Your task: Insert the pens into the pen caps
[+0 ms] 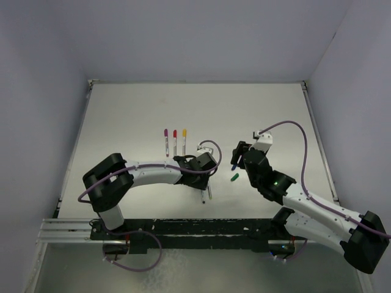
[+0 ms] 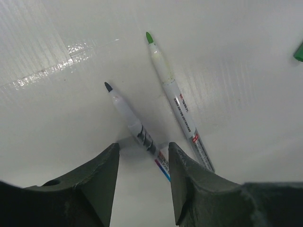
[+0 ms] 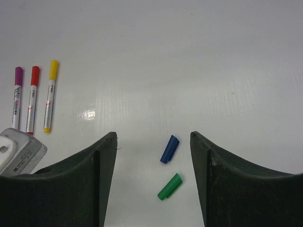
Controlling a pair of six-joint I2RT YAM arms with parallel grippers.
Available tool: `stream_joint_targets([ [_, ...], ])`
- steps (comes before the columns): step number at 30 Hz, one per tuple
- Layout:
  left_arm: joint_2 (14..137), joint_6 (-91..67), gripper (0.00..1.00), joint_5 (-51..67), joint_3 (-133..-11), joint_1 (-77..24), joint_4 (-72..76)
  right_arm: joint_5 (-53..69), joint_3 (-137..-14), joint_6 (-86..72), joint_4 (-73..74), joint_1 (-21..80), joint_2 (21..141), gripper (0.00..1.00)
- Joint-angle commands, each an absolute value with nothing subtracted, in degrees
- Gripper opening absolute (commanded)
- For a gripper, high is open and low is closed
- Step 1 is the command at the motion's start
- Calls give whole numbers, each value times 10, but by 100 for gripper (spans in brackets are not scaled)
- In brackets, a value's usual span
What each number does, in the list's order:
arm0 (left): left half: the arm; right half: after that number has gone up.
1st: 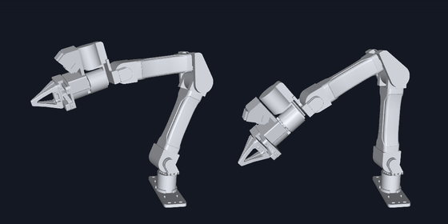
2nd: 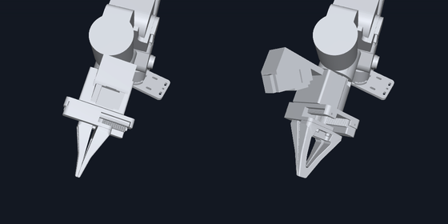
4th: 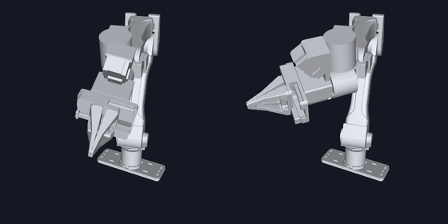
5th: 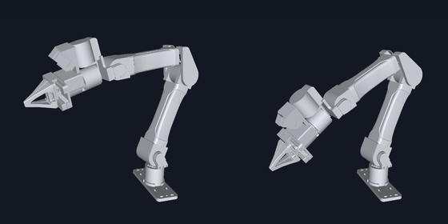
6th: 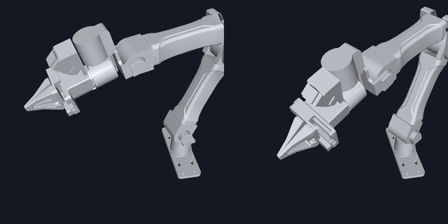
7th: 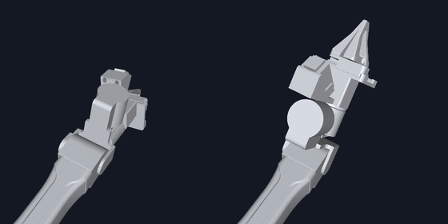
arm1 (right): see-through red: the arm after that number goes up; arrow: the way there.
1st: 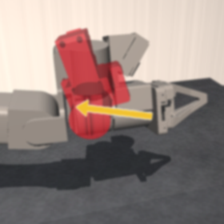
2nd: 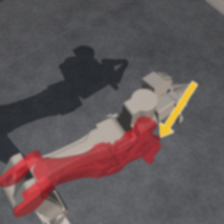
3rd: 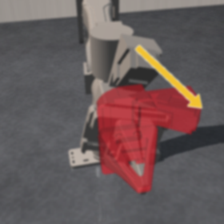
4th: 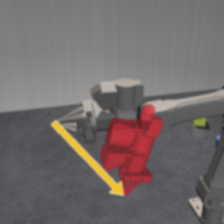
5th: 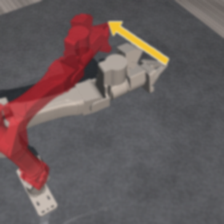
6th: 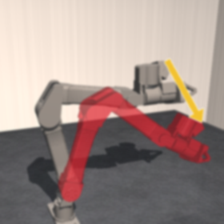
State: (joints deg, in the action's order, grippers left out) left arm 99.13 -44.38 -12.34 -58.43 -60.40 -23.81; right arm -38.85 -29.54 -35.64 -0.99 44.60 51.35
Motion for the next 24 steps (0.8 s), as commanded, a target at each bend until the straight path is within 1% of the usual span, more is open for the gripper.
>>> stream_joint_targets([
  [1, 993, -446, 48, -119, -605, -608, -268, -394, -295, -363, -39, 444, 506, 65],
  [7, 982, -443, 43, -111, -579, -610, -307, -396, -295, -363, -41, 444, 505, 65],
  [12, 967, -443, 33, -103, -557, -611, -322, -396, -295, -368, -44, 444, 510, 65],
  [19, 971, -436, 29, -102, -556, -616, -339, -395, -297, -369, -46, 444, 515, 65],
  [24, 991, -430, 21, -102, -560, -622, -336, -397, -298, -371, -47, 444, 520, 65],
])
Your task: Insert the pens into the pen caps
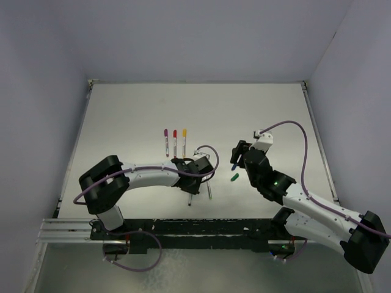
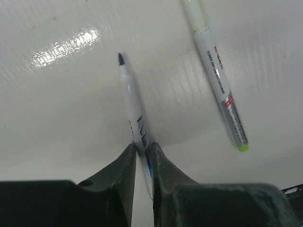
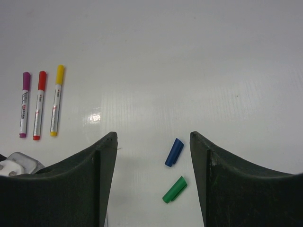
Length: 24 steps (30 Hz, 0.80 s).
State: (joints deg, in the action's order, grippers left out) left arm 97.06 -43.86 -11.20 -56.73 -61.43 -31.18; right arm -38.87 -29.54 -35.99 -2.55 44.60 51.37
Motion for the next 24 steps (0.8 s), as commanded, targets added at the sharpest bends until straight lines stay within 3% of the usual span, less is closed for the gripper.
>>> stream_joint_targets([
  [1, 995, -430, 18, -103, -560, -623, -333, -397, -299, -371, -47, 444, 521, 65],
  [6, 1003, -428, 0, -106, -555, -626, -320, -403, -309, -376, -32, 444, 533, 65],
  [14, 976, -426, 0, -121, -541, -626, -305, -419, -347, -405, 41, 444, 582, 61],
  [24, 847, -430, 0, -191, -520, -626, -308, -422, -395, -435, 105, 443, 660, 56],
])
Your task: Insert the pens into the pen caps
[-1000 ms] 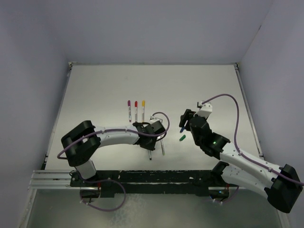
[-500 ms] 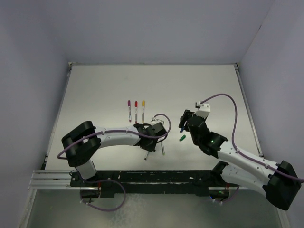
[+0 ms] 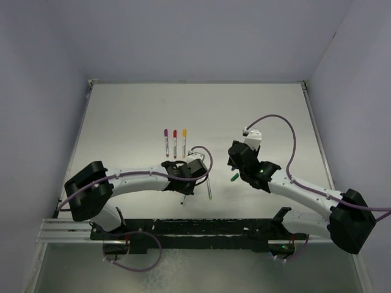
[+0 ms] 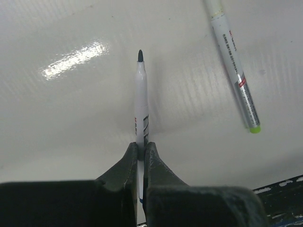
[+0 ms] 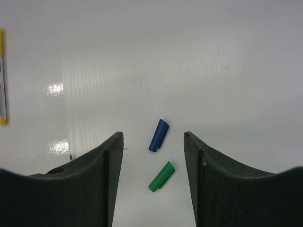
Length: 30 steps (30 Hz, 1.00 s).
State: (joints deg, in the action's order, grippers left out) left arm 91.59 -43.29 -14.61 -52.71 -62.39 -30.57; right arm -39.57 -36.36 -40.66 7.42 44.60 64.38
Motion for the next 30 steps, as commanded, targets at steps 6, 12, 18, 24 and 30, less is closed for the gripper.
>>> stream_joint_targets([
  [6, 779, -423, 0, -207, -495, -625, -305, -388, -413, -449, 110, 426, 717, 56],
  [12, 737, -416, 0, -213, -473, -626, -294, -349, -423, -451, 99, 408, 774, 55],
  [18, 723, -412, 0, -210, -462, -626, -277, -326, -426, -456, 79, 396, 816, 54],
  [24, 730, -405, 0, -203, -461, -626, -262, -308, -425, -459, 62, 383, 837, 53],
  [30, 734, -403, 0, -203, -460, -626, -258, -298, -426, -460, 55, 379, 851, 49],
])
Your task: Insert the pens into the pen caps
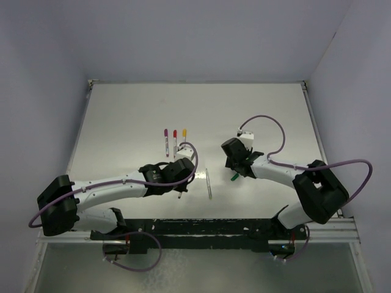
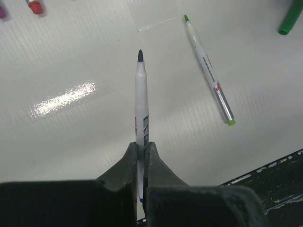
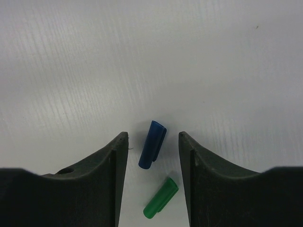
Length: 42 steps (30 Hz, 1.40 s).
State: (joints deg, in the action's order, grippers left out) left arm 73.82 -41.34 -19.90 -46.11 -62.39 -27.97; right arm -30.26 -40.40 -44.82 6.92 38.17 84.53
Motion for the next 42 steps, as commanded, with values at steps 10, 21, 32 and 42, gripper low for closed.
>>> stream_joint_targets([
  [10, 732, -405, 0, -206, -460, -626, -255, -290, -426, -463, 57, 377, 871, 41],
  [21, 729, -408, 0, -208, -459, -626, -252, -285, -419, -464, 64, 376, 872, 0],
  [32, 726, -373, 0, -209, -459, -626, -169, -242, -385, -395, -30, 377, 777, 0],
  [42, 741, -344, 0, -171, -446, -626, 8, -196, -304, -328, -233, 377, 594, 0],
])
